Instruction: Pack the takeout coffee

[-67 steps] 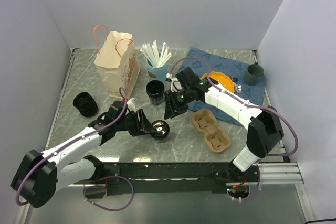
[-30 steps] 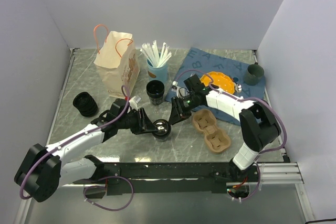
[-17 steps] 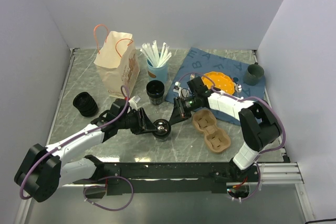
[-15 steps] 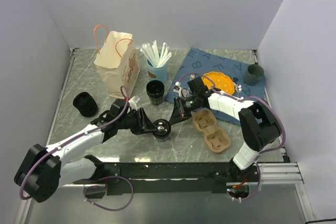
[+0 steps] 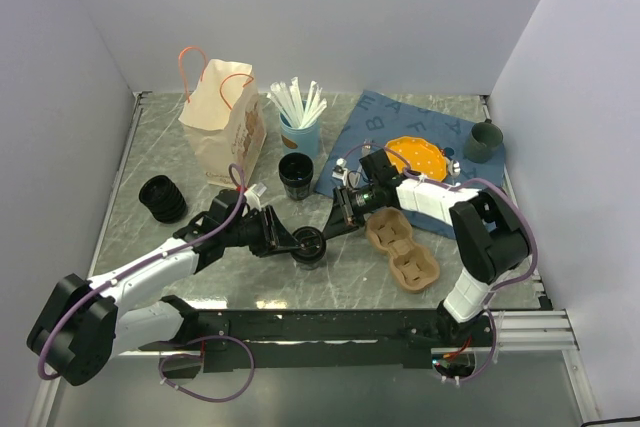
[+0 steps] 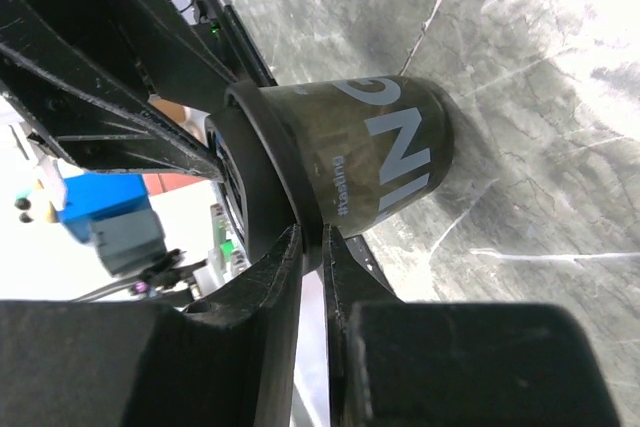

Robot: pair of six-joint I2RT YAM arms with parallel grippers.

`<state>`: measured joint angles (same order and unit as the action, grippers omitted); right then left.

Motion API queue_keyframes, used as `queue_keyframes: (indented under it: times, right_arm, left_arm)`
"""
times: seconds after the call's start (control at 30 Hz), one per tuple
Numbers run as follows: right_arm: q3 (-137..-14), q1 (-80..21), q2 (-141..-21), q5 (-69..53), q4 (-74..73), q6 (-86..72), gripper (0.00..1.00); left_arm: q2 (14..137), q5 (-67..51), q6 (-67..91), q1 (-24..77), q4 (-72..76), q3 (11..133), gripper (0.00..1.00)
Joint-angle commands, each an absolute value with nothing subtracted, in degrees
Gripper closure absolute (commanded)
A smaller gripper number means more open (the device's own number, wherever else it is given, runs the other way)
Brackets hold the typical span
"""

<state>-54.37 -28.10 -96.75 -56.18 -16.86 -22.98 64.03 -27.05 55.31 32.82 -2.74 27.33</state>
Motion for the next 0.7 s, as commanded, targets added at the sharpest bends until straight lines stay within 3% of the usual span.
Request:
queue_keyframes:
  times: [0.0,0.2,0.47,0.67]
  right_arm:
    - [-51.6,-28.1,-101.4,-42.9,-21.5,-20.9,0.82]
    - [-51.9,-28.1,-100.4,-44.0,-21.4,-20.9,0.79]
    - [-60.5,-27.5,-95.8,-48.4,-27.7,-19.9,0.62]
    - [-65.1,-26.1,-96.1,-49.4,-30.3,-17.4,0.59]
  left_arm:
    - [68.0,-16.6,52.4,33.0,-14.4,23.2,0.58]
    - [67.7,-15.9,52.5,33.0,-14.9,23.6,0.58]
    - [68.9,-15.4,51.6,33.0,-16.0,25.2,0.58]
    - [71.0,-14.9,49.7,33.0,-17.0,27.0,0.57]
